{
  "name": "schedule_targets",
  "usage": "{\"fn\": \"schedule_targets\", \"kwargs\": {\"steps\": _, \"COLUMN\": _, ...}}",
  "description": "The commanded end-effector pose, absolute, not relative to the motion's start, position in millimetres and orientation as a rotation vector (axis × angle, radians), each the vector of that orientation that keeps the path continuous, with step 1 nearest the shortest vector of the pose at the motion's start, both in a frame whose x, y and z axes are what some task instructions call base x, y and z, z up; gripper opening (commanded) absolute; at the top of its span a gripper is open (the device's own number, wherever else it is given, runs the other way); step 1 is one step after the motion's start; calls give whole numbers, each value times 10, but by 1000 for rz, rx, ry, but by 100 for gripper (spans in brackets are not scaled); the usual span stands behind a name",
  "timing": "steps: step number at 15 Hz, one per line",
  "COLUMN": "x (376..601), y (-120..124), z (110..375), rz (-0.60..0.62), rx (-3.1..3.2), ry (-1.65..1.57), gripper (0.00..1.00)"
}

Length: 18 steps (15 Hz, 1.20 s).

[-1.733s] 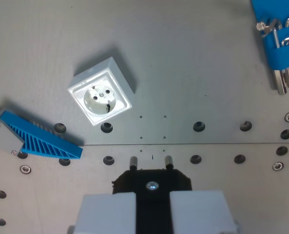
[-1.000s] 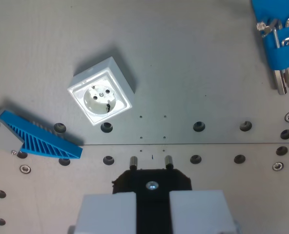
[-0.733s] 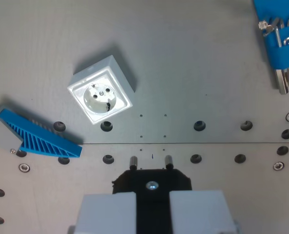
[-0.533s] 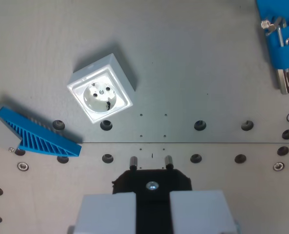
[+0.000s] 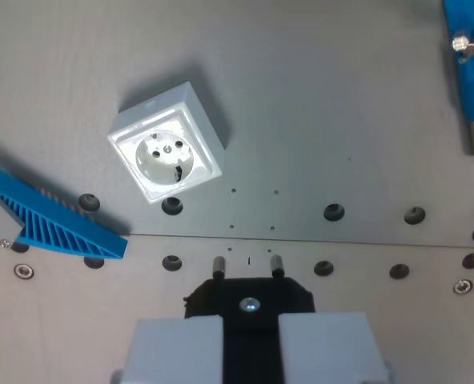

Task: Move above the white socket

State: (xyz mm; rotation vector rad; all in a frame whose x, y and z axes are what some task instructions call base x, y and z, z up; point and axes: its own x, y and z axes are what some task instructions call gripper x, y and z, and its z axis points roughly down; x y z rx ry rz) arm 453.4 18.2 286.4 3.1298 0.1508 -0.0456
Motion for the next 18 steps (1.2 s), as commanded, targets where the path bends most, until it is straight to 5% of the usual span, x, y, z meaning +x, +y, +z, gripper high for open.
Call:
{"fn": "schedule_targets", "kwargs": {"steps": 1, "x": 4462, "y": 209, "z": 2723, "rz": 119, "rx": 3122, "ry": 324, "gripper": 0}}
{"fn": "schedule_targets", "kwargs": {"steps": 18, "x": 4248, "y": 437, "z": 1921, "rz": 103, "rx": 3074, "ry": 617, "gripper": 0}}
